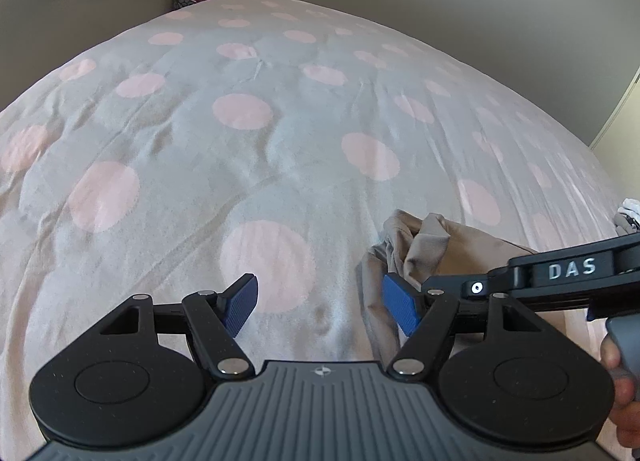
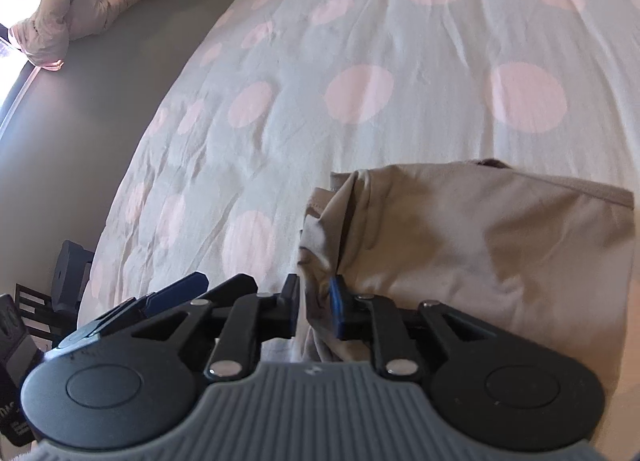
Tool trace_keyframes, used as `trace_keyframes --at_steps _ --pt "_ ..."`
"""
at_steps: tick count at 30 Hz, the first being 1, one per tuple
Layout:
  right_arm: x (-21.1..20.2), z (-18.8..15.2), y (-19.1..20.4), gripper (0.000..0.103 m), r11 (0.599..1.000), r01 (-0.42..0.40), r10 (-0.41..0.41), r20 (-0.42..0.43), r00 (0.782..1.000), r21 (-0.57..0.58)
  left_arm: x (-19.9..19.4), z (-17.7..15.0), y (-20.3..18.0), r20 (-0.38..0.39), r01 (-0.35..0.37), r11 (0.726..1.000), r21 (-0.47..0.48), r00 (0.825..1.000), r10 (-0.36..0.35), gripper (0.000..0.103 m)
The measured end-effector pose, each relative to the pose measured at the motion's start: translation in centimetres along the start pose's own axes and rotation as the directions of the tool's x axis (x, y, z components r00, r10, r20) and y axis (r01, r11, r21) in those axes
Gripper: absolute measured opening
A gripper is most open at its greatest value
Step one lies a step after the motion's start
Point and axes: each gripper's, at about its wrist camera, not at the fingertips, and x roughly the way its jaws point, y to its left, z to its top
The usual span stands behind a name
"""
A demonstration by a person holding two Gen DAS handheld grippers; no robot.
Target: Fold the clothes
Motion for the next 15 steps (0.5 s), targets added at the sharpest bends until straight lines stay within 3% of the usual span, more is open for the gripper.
trace_keyframes --at_steps 2,6,8,15 --pt "-2.0 -0.1 0.4 0.030 1.000 0.004 -0.003 0.032 0.999 -0.030 -0.3 -0.1 -0.3 -0.007 0.023 1.000 0.006 1.000 -0.023 0.068" --pt "-5.5 -1.4 0.4 0.031 0.996 0.025 -0.019 0.078 0.997 -0.080 -0.6 -0.7 -1.1 -0.042 0.032 0.999 0.038 0.999 -0.031 0.068" --pt "-6.9 -2.6 0.1 0.038 0.993 0.048 -0.037 0.098 0.995 -0.109 -0.9 -1.0 -1.5 -0.053 0.026 0.998 0.059 0.998 -0.023 0.068" --pt "-10.1 -7.5 -3.4 0.043 0.966 0.211 -0.185 0.176 0.967 -0.149 -1.7 -1.8 -2.4 -0.071 0.013 0.994 0.107 0.997 -0.006 0.068"
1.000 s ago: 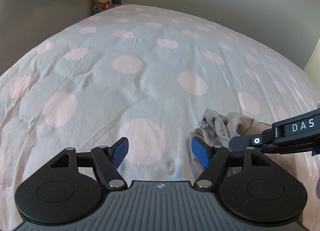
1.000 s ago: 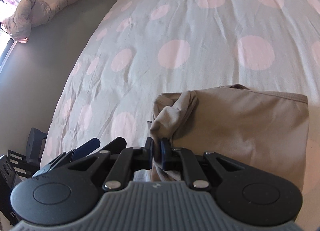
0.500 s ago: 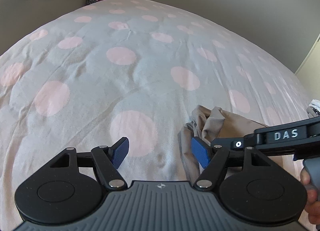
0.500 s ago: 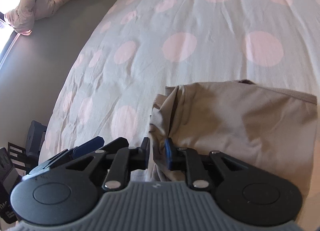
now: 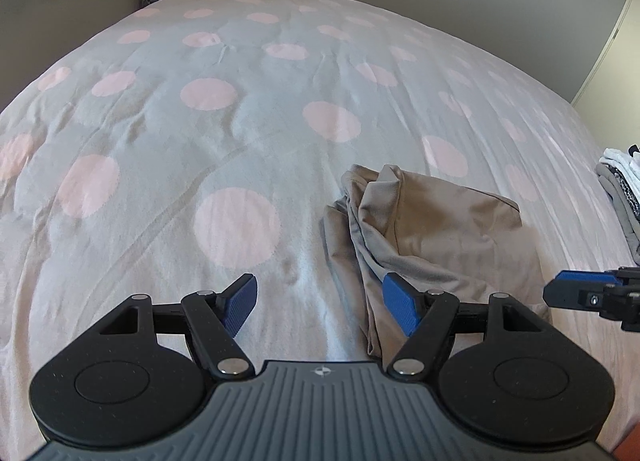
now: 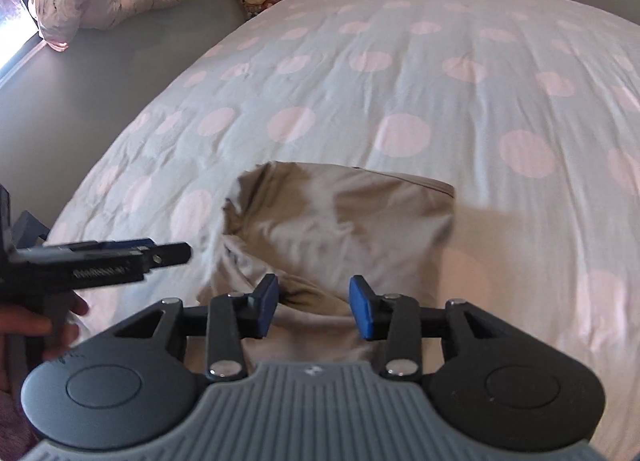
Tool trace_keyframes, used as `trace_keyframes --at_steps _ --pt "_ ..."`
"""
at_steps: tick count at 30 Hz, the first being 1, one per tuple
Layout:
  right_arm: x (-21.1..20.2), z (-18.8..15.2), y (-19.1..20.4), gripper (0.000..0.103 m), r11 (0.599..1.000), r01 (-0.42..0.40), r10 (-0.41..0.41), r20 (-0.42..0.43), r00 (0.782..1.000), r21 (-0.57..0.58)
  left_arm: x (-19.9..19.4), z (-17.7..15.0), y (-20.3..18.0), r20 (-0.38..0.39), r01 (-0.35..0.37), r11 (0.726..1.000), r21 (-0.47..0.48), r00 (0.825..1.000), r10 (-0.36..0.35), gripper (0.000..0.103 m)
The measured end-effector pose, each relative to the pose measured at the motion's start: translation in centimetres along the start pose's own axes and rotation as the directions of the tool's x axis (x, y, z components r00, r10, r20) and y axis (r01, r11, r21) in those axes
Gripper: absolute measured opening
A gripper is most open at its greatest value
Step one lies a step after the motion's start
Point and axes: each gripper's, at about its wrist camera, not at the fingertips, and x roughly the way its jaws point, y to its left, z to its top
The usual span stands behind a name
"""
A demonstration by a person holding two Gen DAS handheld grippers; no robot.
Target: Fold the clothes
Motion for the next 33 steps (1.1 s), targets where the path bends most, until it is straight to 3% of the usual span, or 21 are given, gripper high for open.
trace_keyframes --at_steps 2,6,8,13,17,22,29,33 --pt "0.0 -1.2 -1.2 0.043 1.000 0.010 -0.010 -0.008 1.000 0.024 -0.2 -0.1 -0.2 0.001 -0.002 1.000 0.008 1.000 0.002 0.068" --pt "0.7 -2.9 -2.4 0.040 0.994 -0.049 0.052 -0.021 0.998 0.102 -0.1 -0.3 -0.6 -0.011 0.003 1.000 0.018 1.000 -0.003 0.068" --pt "0.7 -3.4 -2.4 0.022 0.988 -0.084 0.085 0.000 0.996 0.126 -0.1 -0.5 -0.6 -0.017 0.001 1.000 0.017 1.000 -0.001 0.068" --pt "-0.7 -4.1 -0.5 0.009 0.984 -0.143 0.139 0.047 0.989 0.109 -0.6 -0.6 -0.5 -0.014 0.005 1.000 0.008 1.000 -0.005 0.068" --pt "-2.1 -5.4 2.7 0.009 0.982 -0.191 0.191 0.063 0.980 -0.009 -1.2 -0.7 -0.6 -0.007 0.000 1.000 0.009 1.000 0.000 0.068" --pt "-1.6 -7.6 6.6 0.009 0.962 -0.236 0.241 0.025 0.970 -0.139 -1.4 -1.0 -0.5 -0.016 0.001 1.000 0.006 1.000 -0.001 0.068" --pt "-0.3 -9.4 8.6 0.013 0.944 -0.268 0.265 -0.045 0.963 -0.193 -1.3 -1.8 -0.6 -0.055 0.022 1.000 0.012 0.998 -0.021 0.068" --pt "-1.5 -9.2 8.2 0.014 0.952 -0.226 0.233 0.006 0.973 -0.204 -1.6 -1.8 -0.7 -0.042 0.040 0.999 -0.008 0.998 -0.040 0.068"
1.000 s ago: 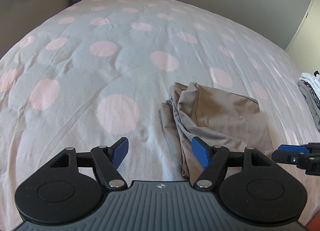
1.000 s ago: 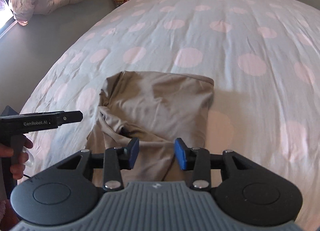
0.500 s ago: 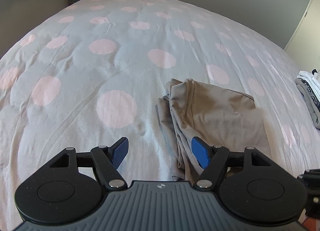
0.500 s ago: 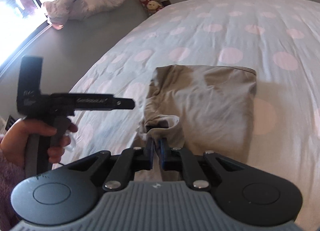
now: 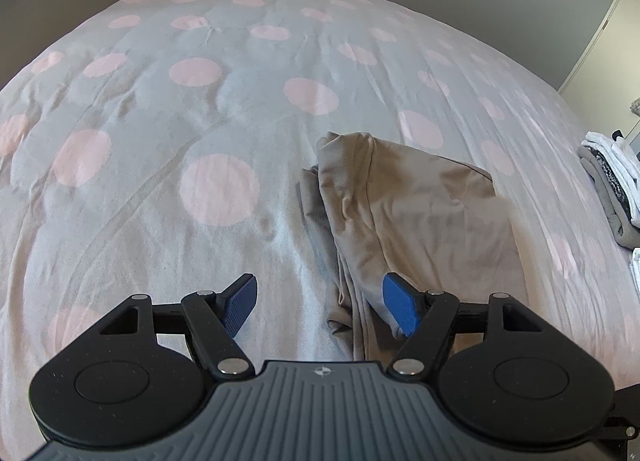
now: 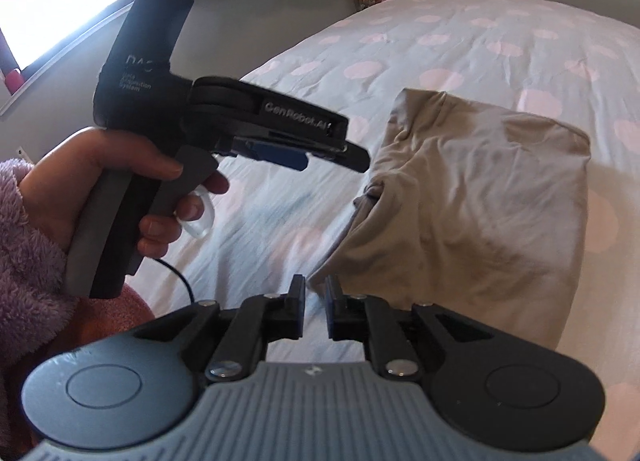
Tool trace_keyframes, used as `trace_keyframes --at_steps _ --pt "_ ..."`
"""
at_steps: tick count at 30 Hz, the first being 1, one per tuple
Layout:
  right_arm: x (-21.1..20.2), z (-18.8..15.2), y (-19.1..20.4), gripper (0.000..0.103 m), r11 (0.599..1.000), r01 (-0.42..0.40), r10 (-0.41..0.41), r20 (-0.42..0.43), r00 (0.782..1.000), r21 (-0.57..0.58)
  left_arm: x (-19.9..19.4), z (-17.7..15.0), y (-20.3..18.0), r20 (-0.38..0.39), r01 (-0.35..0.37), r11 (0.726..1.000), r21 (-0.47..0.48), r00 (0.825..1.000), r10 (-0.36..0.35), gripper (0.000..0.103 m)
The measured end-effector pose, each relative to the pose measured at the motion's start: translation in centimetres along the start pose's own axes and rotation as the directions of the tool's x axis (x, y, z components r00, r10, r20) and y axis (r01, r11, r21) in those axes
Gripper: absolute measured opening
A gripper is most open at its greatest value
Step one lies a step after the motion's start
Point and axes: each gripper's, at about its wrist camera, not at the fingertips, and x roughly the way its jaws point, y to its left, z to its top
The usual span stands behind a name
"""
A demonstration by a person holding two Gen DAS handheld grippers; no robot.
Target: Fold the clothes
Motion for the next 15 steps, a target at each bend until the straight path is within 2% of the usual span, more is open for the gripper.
trace_keyframes --at_steps 6,11,15 --pt "1.0 2.9 -3.0 0.013 0.984 0.176 -0.176 0.057 0.983 0.019 0.2 0.1 0.4 0.001 -0.050 0.999 -0.016 0.999 0.050 0.068" --pt "3.6 4.0 -3.6 0.013 0.980 0.197 -0.196 0.063 0.978 -0.004 0.9 0.0 0.7 -0.022 -0.077 0.997 -0.010 0.997 0.077 0.068" --pt "5.3 3.6 -2.4 0.013 0.990 0.135 -0.133 0.057 0.989 -0.029 1.0 0.2 1.5 -0.015 -0.084 0.996 -0.037 0.996 0.084 0.068"
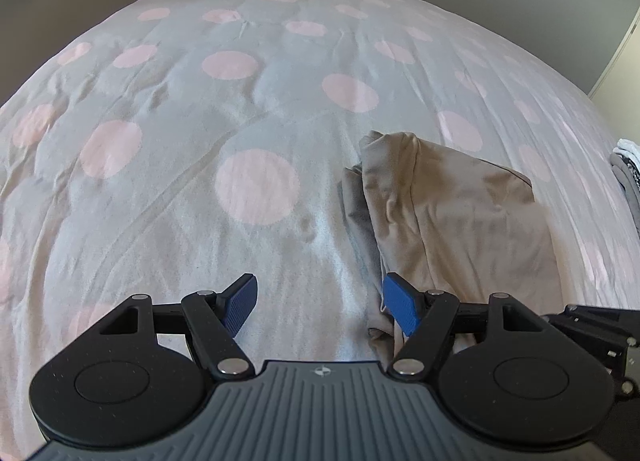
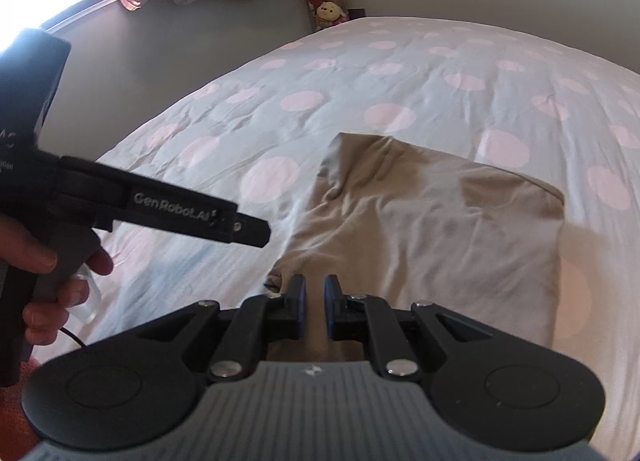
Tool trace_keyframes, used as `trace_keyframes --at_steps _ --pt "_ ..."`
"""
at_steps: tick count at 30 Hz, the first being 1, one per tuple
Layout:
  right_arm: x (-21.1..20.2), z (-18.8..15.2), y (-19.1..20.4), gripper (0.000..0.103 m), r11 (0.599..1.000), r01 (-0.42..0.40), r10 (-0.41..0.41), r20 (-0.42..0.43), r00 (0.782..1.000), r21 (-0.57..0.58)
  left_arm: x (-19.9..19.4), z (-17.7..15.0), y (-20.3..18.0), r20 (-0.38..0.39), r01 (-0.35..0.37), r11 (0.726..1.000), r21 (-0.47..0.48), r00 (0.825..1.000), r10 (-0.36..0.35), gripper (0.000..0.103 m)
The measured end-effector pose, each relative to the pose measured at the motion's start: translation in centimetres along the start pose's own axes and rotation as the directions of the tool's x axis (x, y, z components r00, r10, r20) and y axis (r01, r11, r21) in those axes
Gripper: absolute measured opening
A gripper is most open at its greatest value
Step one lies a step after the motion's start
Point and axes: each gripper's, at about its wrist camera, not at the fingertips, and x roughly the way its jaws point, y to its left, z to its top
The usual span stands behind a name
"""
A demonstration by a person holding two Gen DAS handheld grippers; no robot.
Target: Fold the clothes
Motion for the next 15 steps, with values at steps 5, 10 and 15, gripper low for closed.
trace_keyframes --at_steps 5,10,15 --pt "2.2 -1.1 1.7 0.013 0.998 -0.047 0.045 -0.055 0.997 -0.036 0.7 0.1 0.1 -0.022 0.012 1.000 0.001 1.000 -0.012 0.068" --pt "3.5 -1.8 1.8 0.013 0.998 -0.058 0.055 -0.078 0.995 -0.033 1.1 0.0 -0.3 -0.046 0.046 0.999 0.015 0.998 -0.045 0.068" --pt "1.1 -1.7 1.5 0.014 0.998 -0.061 0.060 -0.054 0.997 -0.025 1.3 -0.4 -1.1 -0.069 0.050 0.998 0.040 0.996 -0.047 0.068"
